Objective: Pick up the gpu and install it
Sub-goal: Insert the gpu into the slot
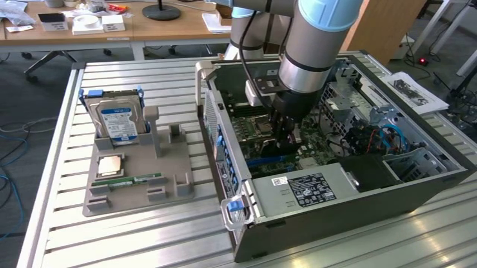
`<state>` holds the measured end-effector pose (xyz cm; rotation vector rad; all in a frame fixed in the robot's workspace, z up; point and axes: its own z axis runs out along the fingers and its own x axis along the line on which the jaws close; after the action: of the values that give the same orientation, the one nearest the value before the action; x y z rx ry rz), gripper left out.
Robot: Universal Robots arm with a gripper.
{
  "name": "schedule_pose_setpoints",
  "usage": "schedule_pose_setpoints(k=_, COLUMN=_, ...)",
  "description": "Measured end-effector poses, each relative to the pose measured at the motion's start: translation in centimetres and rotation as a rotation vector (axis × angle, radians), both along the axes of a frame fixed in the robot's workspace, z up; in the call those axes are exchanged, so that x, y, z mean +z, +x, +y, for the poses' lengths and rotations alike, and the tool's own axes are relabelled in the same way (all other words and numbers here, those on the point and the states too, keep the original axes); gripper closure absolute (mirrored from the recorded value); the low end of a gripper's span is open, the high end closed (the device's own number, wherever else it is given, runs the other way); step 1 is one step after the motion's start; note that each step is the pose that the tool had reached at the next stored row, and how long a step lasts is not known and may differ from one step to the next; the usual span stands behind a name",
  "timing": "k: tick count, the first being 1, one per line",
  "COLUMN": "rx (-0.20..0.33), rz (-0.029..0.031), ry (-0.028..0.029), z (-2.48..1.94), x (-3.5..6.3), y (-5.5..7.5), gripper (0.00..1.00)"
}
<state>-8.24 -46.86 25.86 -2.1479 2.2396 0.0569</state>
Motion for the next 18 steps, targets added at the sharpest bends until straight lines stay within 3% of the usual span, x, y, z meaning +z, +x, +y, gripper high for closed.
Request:
schedule_pose_setpoints(k=3, rx=0.000, rz=-0.0002, ry=0.0000, z=0.00, x=0.00, y=-0.01, gripper=0.73)
schedule_pose_setpoints(k=18, rx=0.013, rz=-0.0119, ry=0.0001, z=0.01, x=-0.01, y=-0.14, gripper=0.73)
